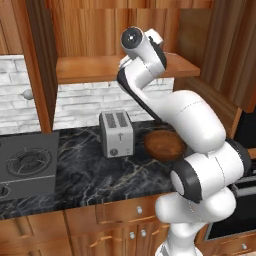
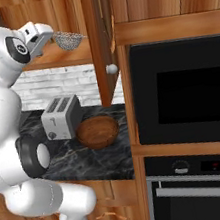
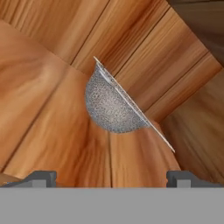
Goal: Open the cabinet and setup a tea strainer by placing it in the bowl upright.
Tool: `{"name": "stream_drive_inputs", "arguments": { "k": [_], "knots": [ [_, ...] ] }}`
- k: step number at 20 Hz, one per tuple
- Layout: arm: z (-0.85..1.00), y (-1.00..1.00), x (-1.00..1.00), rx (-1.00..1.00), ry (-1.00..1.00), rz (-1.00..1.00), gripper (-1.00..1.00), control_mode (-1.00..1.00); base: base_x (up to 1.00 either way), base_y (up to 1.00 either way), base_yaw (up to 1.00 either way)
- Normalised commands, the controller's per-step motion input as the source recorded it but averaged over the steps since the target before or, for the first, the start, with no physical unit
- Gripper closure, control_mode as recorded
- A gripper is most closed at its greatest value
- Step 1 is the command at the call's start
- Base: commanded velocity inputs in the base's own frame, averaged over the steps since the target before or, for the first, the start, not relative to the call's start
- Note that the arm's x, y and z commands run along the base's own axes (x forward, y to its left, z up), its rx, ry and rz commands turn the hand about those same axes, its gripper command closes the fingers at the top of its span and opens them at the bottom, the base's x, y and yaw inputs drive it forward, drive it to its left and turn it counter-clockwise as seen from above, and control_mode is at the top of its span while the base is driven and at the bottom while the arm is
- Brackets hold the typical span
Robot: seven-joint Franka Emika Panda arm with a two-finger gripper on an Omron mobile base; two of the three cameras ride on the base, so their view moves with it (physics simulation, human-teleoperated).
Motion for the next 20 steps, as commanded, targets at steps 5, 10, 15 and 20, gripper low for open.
{"name": "stream_drive_inputs", "arguments": {
  "k": [5,10,15,20],
  "knots": [
    [0.21,0.0,0.42,-0.07,0.0,0.0,-1.0,-1.0,0.0,0.0,0.0],
    [0.1,0.0,0.34,-0.02,0.02,0.01,-1.0,-1.0,0.0,0.0,0.0],
    [-0.01,0.0,0.38,0.0,0.07,0.02,-1.0,-1.0,0.0,0.0,0.0],
    [-0.01,-0.08,0.28,0.0,0.08,0.01,-1.0,-1.0,0.0,0.0,0.0]
  ]
}}
